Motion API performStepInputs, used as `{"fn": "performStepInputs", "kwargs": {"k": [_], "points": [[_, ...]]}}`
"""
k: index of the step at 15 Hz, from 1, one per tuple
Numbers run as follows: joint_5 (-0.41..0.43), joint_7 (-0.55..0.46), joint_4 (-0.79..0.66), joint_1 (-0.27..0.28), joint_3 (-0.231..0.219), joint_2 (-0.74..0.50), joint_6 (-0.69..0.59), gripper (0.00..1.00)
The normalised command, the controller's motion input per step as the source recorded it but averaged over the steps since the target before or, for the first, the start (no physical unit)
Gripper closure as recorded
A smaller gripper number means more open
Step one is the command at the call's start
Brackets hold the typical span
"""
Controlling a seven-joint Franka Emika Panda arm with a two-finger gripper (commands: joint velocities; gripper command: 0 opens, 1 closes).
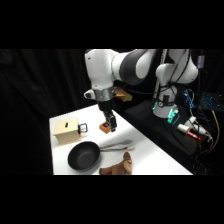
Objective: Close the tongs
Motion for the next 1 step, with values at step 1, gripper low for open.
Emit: {"fn": "performStepInputs", "kwargs": {"k": [1], "points": [[-0.122,-0.17,0.09,-0.076,0.020,-0.20,-0.27,0.00]]}}
